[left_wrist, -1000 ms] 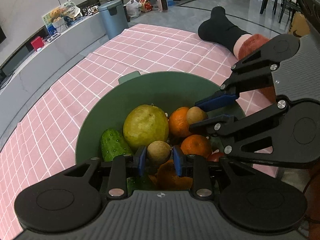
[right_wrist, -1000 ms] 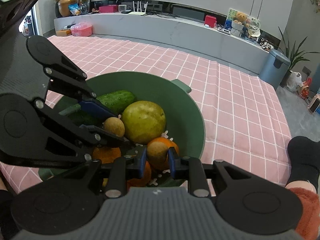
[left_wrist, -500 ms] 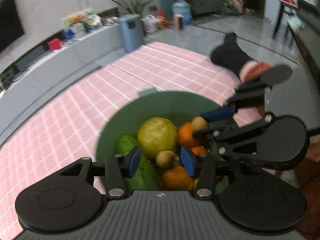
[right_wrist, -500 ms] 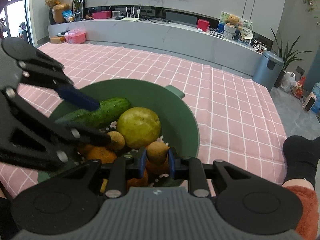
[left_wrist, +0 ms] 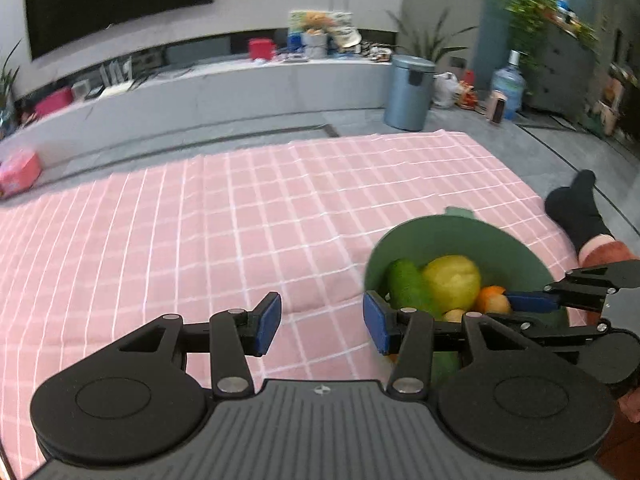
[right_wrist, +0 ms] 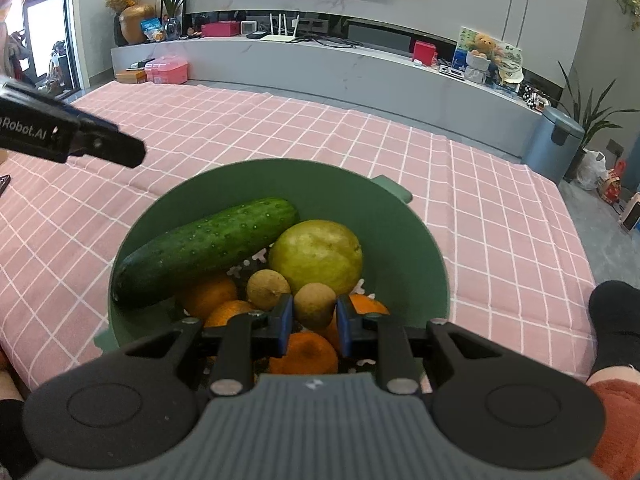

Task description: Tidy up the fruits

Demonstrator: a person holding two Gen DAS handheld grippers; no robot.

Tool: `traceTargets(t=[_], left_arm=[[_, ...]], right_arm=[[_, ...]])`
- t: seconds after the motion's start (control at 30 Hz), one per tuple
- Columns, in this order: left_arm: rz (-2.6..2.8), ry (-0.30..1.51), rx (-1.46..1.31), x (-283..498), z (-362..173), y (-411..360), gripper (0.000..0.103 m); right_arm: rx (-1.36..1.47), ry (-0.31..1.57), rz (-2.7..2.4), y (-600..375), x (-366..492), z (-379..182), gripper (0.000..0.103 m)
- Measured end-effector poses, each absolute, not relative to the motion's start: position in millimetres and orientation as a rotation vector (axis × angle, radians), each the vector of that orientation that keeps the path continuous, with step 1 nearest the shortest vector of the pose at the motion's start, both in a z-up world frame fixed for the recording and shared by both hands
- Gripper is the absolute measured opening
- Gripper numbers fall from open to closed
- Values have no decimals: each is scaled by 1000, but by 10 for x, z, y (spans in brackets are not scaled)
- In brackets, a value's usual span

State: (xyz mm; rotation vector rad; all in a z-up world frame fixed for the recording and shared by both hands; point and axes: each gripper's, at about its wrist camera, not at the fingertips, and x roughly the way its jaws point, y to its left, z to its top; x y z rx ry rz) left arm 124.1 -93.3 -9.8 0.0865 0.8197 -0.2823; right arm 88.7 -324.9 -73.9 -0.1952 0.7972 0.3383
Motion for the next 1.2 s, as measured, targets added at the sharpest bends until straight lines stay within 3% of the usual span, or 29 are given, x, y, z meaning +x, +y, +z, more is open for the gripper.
traceTargets(t=[0.4,0.6,0.8,0.93,1.07,1.2], left_arm=[[-273,866,52,1116,-230,-780,56],[-298,849,56,1001,-118,-758,56],[-316,747,60,767,207,-708,60],[-296,646,79,530,450,-689,71],[-259,546,98,243,602,-653,88],[-192,449,155,-2,641,-684,94]], right_arm=[[-243,842,352,-3132,922,-861,22],[-256,818,337,-3147,826,-732,30],[-155,745,281,-3186,627,-309,62],[-86,658,238,-3165,394,27,84],[-28,592,223,-3093,104,261,96],[0,537,202,-2984,-217,343,98]])
